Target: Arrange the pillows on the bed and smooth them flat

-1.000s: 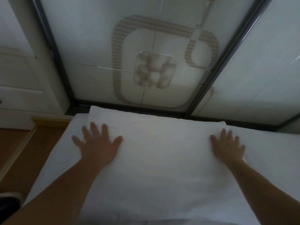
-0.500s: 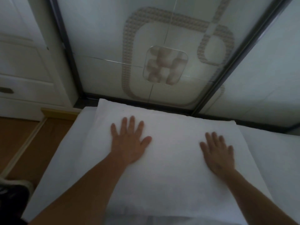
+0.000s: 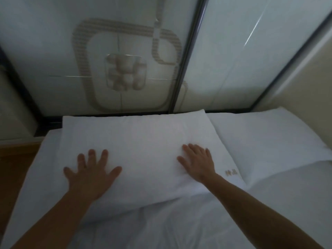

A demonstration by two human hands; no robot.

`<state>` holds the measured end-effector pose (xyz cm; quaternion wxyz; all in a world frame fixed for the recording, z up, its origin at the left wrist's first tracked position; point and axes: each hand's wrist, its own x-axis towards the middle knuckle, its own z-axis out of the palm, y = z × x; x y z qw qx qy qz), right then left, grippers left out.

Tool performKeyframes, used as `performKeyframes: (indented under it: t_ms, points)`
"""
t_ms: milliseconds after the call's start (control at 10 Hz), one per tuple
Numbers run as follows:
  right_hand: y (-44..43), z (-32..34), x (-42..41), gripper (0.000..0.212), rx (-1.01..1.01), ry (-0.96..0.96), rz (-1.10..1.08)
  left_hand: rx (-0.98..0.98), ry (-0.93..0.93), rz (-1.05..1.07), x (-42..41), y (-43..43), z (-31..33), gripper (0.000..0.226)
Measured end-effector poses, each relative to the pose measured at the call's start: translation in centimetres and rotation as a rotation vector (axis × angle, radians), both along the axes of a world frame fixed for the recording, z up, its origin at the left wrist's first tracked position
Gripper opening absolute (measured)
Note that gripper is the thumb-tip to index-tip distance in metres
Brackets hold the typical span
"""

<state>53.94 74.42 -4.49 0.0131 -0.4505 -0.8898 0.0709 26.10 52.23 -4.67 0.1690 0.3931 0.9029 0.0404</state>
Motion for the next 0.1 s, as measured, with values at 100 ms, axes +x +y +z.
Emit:
performKeyframes:
  t_ms: [100]
  points:
    - [-1.15,1.27,-2.09,0.082,-0.002,0.033,0.082,0.119,0.079,-0.147,2.85,0.96,1.45,0.079]
